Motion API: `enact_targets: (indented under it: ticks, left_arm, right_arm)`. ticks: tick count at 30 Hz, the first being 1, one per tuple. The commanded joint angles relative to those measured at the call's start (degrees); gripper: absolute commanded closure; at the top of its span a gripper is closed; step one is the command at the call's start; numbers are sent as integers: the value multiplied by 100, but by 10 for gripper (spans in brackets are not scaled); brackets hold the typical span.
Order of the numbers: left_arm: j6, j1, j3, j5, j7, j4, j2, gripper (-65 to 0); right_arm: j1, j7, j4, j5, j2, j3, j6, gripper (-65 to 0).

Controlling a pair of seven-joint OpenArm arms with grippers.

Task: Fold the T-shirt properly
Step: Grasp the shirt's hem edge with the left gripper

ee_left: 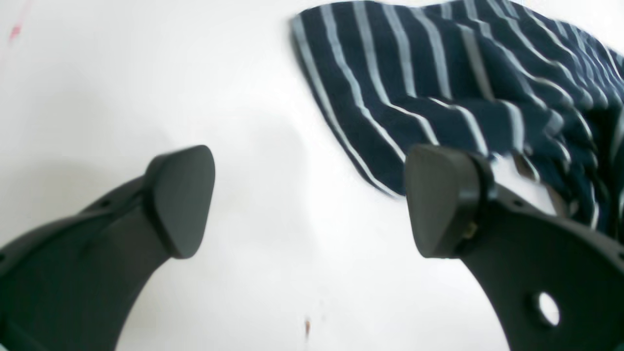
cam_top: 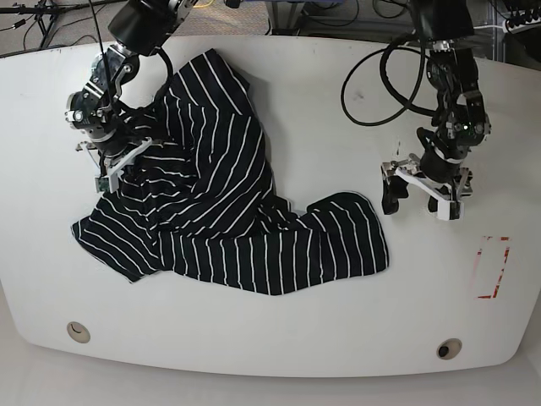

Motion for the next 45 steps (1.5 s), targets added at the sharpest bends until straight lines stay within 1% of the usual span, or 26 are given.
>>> enact_targets:
  ticks: [1, 6, 10, 15, 22, 23, 27, 30, 34, 36, 41, 45]
  left_arm:
    - [-65, -233, 15, -191, -2, -228, -15, -579]
    - [-65, -479, 182, -217, -2, -782, -7, -579]
    - [-65, -699, 393, -226, -2, -1204, 20, -579]
    - [-65, -892, 429, -200, -19, -1520, 257, -579]
    - [-65, -1270, 437, -217, -19, -2224, 336, -579]
    - [-65, -1323, 437, -226, -19, -2312, 389, -579]
    - [-65, -1420, 437, -217, -19, -2443, 477, -574]
    - [-65, -1437, 437, -200, -28, -2470, 512, -497]
    - [-65, -1473, 437, -200, -28, -2716, 512, -306]
    - [-65, -1648, 437, -182, -28, -3041, 512, -204]
    - [-65, -1982, 446, -182, -28, -3956, 486, 0]
    - [-65, -2000, 446, -191, -28, -3991, 468, 0]
  right_arm:
    - [55, 26, 163, 67, 49, 14, 30, -2]
    - [46, 26, 171, 58, -56, 6, 30, -2]
    - [38, 26, 171, 58, -65, 6, 30, -2]
    - [29, 35, 171, 58, -65, 6, 30, -2]
    - [20, 35, 180, 58, -65, 6, 30, -2]
    - [20, 35, 180, 58, -65, 6, 30, -2]
    - [20, 35, 180, 58, -65, 6, 30, -2]
    - [20, 35, 180, 58, -65, 6, 30, -2]
    - [11, 35, 180, 58, -65, 6, 30, -3]
    - [11, 35, 180, 58, -65, 6, 30, -3]
    - [2, 35, 198, 58, -65, 6, 30, -3]
    - [-94, 35, 444, 67, -65, 6, 30, -3]
